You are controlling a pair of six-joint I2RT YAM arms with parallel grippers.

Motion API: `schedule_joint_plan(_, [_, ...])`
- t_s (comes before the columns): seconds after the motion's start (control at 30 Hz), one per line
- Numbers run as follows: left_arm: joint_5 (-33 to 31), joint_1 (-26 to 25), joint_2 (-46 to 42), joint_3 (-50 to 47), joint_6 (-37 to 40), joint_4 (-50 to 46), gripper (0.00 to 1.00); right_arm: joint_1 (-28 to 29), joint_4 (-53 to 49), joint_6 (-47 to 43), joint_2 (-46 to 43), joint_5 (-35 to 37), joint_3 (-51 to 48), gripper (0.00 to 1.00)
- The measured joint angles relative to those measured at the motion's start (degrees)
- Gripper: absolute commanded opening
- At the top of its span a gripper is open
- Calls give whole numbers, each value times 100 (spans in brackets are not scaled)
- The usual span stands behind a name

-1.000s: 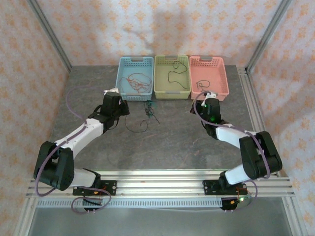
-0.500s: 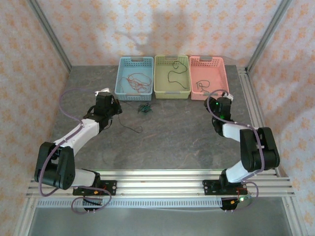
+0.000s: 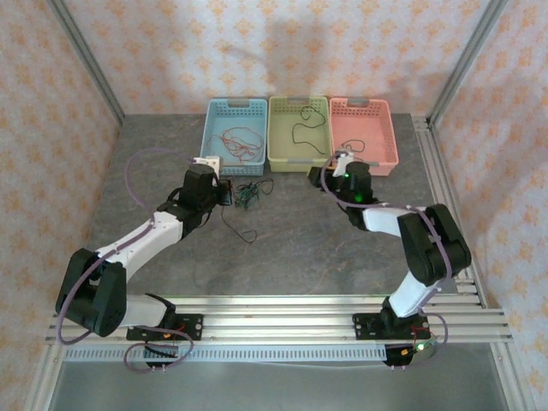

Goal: Untangle the cables

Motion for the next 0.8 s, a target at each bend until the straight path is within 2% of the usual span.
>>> schedule_joint_plan(0.13, [693, -90, -2, -4, 81, 219, 0, 555, -46, -774, 74, -516, 20, 61])
schedule_joint_plan(0.2, [992, -315, 46, 109, 186, 140, 0, 772, -28, -1174, 74, -717, 15, 64])
schedule_joint_plan(0.37, [1578, -774, 76, 590, 380, -195, 0, 922, 562, -1744, 96, -1156, -254, 72])
schedule_joint_plan(0.57, [2122, -796, -136, 962, 380, -551, 0, 922, 1759, -1847, 417, -1690, -619, 75])
schedule_joint_plan(0.8, [2256, -1032, 59, 1290, 385, -881, 0, 931, 2546, -1685, 538, -1919, -715, 72])
